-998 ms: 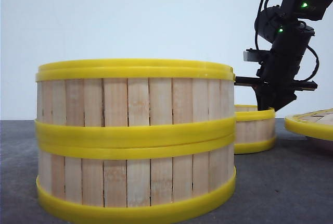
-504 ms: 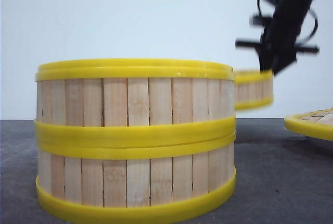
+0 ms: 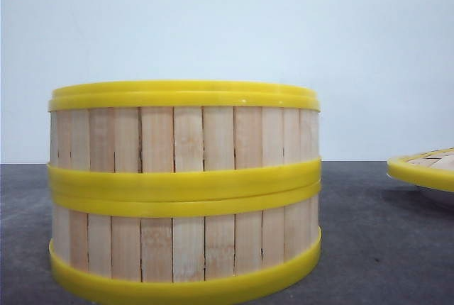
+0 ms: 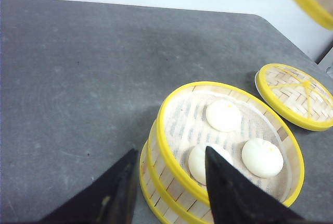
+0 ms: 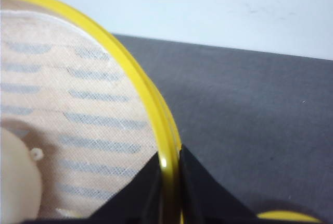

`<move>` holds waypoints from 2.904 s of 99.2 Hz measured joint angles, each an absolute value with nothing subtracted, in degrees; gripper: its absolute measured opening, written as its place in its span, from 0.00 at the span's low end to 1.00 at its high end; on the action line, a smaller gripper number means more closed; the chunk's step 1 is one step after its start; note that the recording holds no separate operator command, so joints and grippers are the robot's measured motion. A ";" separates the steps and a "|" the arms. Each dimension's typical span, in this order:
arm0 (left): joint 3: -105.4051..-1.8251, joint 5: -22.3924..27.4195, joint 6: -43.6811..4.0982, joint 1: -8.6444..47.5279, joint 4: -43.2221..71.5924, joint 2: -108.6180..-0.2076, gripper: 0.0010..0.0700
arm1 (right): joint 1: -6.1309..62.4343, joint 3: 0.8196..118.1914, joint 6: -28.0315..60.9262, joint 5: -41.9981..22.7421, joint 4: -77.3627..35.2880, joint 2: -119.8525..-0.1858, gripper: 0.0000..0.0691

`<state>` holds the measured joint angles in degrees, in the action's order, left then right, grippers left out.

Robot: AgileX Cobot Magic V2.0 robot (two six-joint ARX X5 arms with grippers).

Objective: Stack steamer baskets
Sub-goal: 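Lift the one-bun basket with the right gripper and set it atop the stack, then open the right gripper and raise it from the stack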

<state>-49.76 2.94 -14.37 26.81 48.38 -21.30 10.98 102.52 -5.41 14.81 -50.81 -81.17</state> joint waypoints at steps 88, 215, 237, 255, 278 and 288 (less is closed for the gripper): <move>-49.76 5.96 -13.52 26.81 48.40 -21.30 0.32 | 34.06 85.23 -1.30 10.04 -50.19 -80.47 0.04; -49.76 8.99 -13.23 26.81 50.65 -21.30 0.32 | 36.23 85.17 -1.91 1.91 -49.50 -89.91 0.03; -49.76 8.99 -13.13 26.81 50.68 -21.30 0.32 | 36.03 85.17 -1.91 1.98 -49.67 -90.19 0.05; -49.76 8.99 -13.13 26.81 50.65 -21.30 0.32 | 35.62 85.19 -2.61 1.63 -48.86 -90.41 0.47; -49.76 8.99 -13.13 26.81 50.65 -21.30 0.32 | 35.48 85.19 -3.27 1.48 -47.09 -90.21 0.62; -49.76 8.99 -13.13 26.81 50.68 -21.30 0.32 | 35.11 85.17 -3.27 1.45 -46.63 -88.16 0.62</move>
